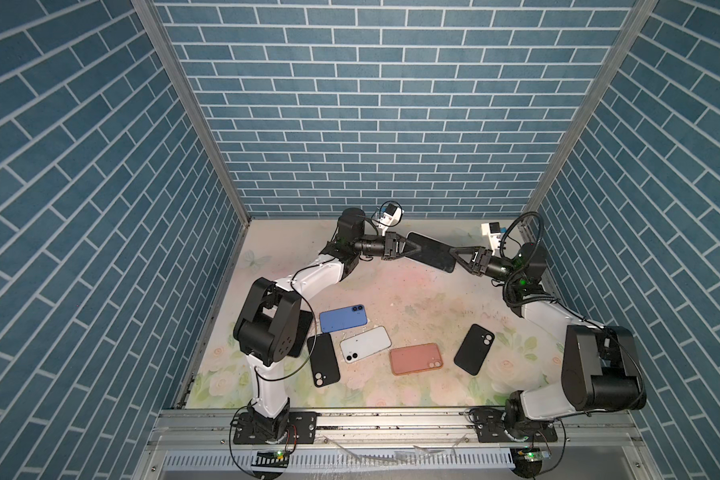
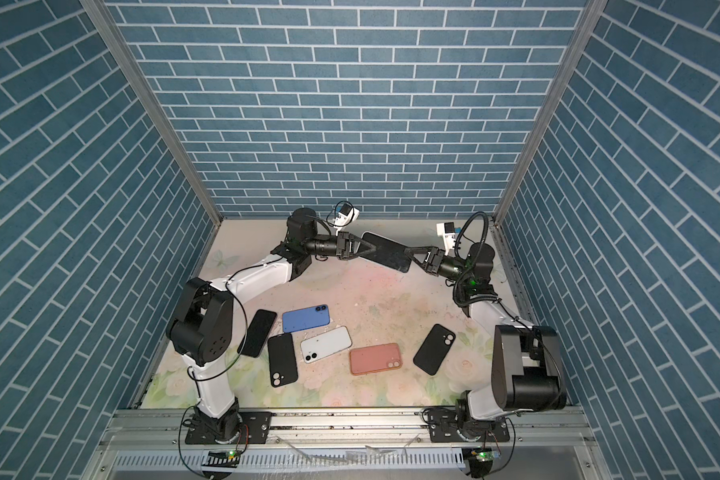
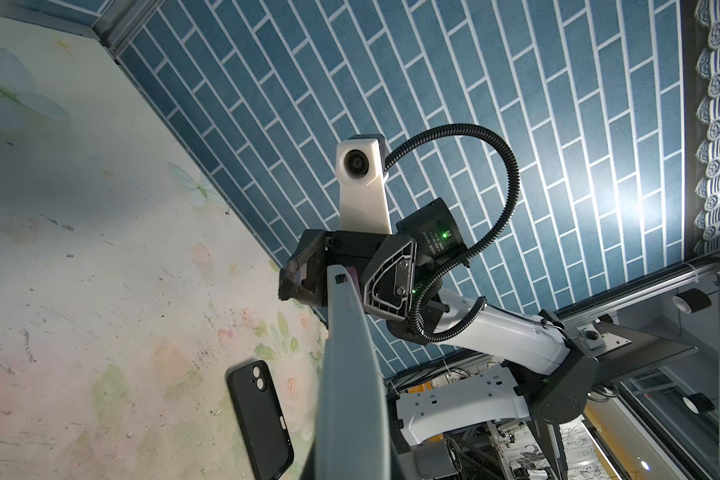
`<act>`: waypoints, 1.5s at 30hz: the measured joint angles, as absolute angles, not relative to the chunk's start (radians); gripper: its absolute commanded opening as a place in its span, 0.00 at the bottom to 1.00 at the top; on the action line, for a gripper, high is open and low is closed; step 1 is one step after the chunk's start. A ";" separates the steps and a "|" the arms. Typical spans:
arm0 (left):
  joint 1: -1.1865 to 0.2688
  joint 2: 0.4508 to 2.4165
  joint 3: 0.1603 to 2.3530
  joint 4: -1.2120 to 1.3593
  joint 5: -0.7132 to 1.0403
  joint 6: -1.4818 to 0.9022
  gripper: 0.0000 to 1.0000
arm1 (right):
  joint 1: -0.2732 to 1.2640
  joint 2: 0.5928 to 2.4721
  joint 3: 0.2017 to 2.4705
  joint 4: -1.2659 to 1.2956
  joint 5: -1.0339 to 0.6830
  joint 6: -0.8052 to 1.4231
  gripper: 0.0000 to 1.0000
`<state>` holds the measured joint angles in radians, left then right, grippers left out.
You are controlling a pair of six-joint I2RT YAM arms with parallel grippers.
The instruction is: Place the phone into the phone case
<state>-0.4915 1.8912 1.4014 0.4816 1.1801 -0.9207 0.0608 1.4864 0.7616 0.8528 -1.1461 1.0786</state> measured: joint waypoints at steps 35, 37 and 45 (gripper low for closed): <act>-0.492 1.898 1.392 0.481 1.159 -0.989 0.00 | 0.067 1.578 0.817 1.006 -1.160 1.141 0.37; -0.496 1.898 1.391 0.508 1.148 -1.005 0.00 | 0.067 1.578 0.817 0.994 -1.151 1.147 0.44; -0.502 1.927 1.369 0.701 1.096 -1.154 0.00 | 0.079 1.578 0.757 1.098 -1.137 1.212 0.43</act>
